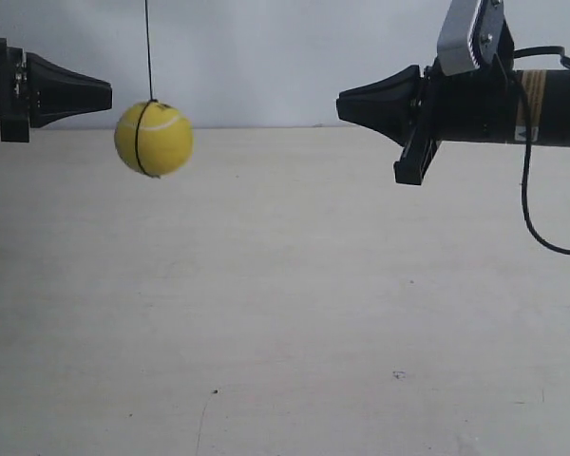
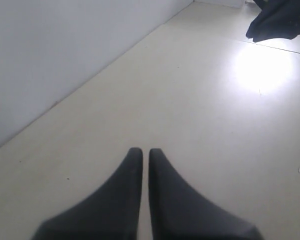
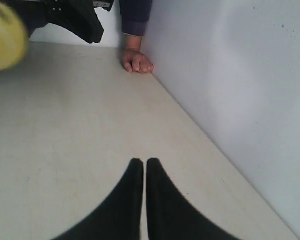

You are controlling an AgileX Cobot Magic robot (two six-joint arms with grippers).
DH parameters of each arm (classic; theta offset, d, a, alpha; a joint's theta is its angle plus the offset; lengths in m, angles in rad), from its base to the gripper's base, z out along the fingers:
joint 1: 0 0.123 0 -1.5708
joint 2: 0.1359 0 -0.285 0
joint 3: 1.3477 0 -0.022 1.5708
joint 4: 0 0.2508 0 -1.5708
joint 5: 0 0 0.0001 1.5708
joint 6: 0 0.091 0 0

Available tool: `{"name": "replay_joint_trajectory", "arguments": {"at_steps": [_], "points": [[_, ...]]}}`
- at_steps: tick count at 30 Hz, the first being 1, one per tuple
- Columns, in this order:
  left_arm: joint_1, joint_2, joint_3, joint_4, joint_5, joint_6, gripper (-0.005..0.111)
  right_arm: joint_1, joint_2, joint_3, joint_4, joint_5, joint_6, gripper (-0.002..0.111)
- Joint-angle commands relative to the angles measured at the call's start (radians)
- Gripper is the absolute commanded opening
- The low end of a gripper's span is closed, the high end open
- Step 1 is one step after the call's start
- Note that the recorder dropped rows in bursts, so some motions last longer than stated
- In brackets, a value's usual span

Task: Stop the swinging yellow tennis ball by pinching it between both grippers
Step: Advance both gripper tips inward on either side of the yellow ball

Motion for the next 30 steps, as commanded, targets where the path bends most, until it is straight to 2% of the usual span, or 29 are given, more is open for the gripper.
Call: {"name": "replay_joint_trajectory", "arguments": {"at_steps": [1,6,30], "points": [[-0.046,-0.002,-0.017,-0.003,-0.007,-0.01,0.005,0.031,-0.001,-0.012,-0.028,-0.011,0.017,0.0],[-0.087,-0.002,-0.037,0.017,-0.007,-0.026,0.005,0.055,-0.001,-0.012,-0.028,0.018,0.011,0.0],[-0.089,-0.002,-0.052,0.016,-0.007,-0.036,0.005,0.055,-0.001,-0.012,-0.026,0.07,-0.002,0.0]]}}
